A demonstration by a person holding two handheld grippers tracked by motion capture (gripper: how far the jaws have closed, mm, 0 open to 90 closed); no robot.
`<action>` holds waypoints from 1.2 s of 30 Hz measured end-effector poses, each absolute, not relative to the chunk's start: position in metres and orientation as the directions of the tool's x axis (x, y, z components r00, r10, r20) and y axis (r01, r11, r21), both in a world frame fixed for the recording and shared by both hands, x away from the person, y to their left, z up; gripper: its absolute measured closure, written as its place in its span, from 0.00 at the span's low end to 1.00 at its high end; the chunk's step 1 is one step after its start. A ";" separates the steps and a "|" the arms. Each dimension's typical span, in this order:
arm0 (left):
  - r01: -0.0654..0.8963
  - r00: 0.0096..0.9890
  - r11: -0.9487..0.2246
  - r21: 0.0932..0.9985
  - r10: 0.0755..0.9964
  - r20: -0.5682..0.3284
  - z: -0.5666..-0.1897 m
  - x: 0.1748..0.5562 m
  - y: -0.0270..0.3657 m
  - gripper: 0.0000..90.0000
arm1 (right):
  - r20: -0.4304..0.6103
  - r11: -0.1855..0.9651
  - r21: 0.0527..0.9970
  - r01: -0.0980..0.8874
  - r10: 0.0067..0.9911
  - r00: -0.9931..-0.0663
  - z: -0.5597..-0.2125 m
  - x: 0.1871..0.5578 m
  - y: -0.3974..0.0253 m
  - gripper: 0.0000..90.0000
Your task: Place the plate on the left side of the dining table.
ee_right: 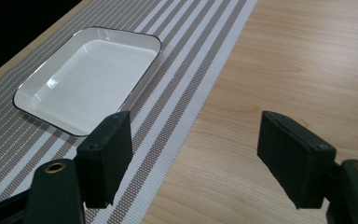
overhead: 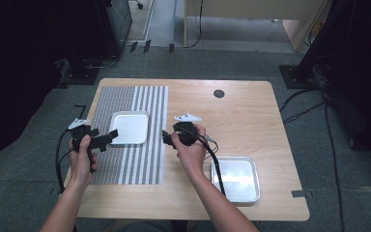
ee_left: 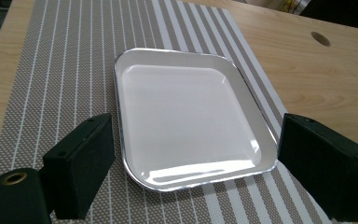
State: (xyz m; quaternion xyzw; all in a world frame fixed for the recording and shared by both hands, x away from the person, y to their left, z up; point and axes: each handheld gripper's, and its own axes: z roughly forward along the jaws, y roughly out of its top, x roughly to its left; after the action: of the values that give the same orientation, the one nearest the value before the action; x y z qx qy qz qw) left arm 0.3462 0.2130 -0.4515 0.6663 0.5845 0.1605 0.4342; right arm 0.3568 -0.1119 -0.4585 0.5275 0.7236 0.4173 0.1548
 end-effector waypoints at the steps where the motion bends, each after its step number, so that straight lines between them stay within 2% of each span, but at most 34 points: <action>1: 0.639 0.269 0.059 0.767 0.917 -0.295 -0.451 0.343 0.212 0.12 | 0.213 0.095 0.770 0.631 0.894 -0.394 -0.457 0.356 -0.115 0.30; 19: 0.626 0.271 0.041 0.779 0.925 -0.266 -0.464 0.299 0.215 0.12 | 0.184 0.082 0.787 0.612 0.915 -0.360 -0.452 0.335 -0.165 0.30; 25: 0.620 0.280 0.014 0.785 0.930 -0.238 -0.465 0.288 0.216 0.12 | 0.192 0.066 0.785 0.615 0.920 -0.343 -0.452 0.328 -0.182 0.30; 36: 0.610 0.282 0.020 0.792 0.929 -0.240 -0.467 0.267 0.217 0.12 | 0.206 0.031 0.789 0.614 0.928 -0.311 -0.450 0.314 -0.215 0.30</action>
State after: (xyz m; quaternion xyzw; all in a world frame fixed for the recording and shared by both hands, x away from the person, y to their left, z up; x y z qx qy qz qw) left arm 0.2671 0.2175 -0.4672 0.6752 0.5699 0.1851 0.4302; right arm 0.3138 -0.2149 -0.4502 0.5561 0.6930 0.4189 0.1874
